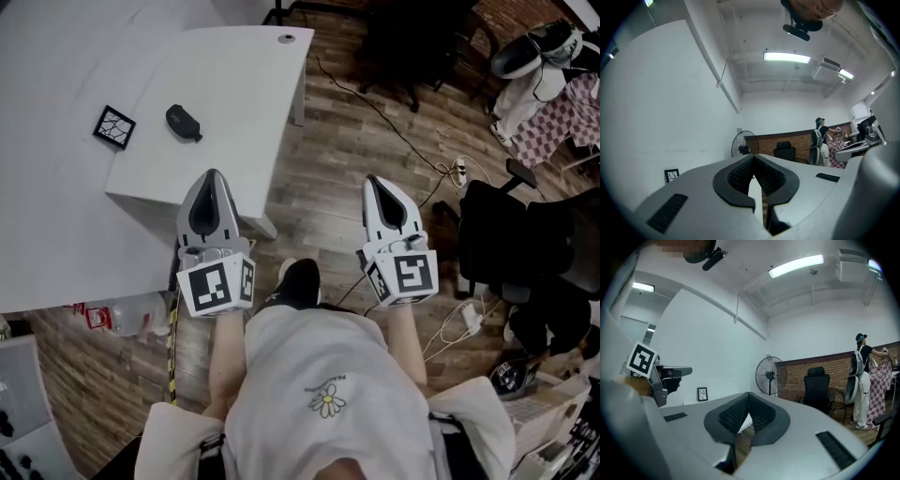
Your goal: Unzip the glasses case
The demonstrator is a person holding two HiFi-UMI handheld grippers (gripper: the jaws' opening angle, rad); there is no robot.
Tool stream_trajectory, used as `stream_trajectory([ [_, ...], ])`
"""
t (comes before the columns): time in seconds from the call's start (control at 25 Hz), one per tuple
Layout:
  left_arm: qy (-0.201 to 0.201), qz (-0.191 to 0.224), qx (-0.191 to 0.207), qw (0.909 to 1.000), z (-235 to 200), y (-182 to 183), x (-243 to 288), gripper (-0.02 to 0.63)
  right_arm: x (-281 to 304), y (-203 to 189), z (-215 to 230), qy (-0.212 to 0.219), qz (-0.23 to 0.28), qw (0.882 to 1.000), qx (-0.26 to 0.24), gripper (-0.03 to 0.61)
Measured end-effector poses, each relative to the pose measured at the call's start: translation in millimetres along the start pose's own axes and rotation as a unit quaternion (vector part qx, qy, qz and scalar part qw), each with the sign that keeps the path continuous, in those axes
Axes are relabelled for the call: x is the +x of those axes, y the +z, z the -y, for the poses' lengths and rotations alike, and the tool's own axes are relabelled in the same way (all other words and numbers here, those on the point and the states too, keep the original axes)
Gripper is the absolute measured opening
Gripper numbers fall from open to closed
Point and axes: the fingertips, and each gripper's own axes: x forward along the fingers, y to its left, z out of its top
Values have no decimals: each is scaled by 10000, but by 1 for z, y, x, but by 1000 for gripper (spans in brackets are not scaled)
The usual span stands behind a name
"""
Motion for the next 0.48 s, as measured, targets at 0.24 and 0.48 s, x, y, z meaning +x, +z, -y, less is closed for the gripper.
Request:
stream_trajectory([
  [0.24,-12,79,-10,10000,5,-5,34,14,6,-6,25,-97,-31,9999,-27,5],
  [0.48,-18,129,148,9998,31,-15,98,14,42,-20,70,-3,59,10000,16,5],
])
